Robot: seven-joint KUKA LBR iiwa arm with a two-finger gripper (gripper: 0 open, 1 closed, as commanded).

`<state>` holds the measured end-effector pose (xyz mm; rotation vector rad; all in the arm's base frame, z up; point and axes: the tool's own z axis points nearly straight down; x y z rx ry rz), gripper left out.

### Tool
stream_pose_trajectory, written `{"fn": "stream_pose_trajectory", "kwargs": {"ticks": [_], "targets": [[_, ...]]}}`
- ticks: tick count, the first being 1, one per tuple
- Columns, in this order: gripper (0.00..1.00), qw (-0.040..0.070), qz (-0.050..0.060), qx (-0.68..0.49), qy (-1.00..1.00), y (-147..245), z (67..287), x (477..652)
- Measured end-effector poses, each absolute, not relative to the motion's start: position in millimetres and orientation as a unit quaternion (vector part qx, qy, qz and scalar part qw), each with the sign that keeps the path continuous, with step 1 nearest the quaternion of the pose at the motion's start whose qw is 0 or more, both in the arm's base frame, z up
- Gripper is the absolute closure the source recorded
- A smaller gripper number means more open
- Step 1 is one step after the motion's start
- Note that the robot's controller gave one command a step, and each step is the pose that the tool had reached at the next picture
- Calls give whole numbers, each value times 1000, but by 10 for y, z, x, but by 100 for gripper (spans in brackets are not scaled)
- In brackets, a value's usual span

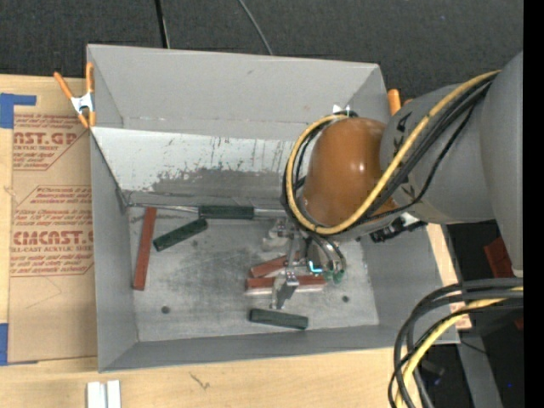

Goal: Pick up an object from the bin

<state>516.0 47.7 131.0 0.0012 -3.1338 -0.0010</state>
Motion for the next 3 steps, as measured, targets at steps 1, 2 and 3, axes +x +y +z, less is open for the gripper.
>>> {"fn": "stream_pose_trajectory", "kwargs": {"ticks": [1, 2, 3], "targets": [[0, 0, -1, 0, -1000, 476, 1351, 5180], [100, 2, -2, 28, -1000, 291, 790, 5084], [100, 2, -2, 28, -1000, 291, 790, 5084]]}}
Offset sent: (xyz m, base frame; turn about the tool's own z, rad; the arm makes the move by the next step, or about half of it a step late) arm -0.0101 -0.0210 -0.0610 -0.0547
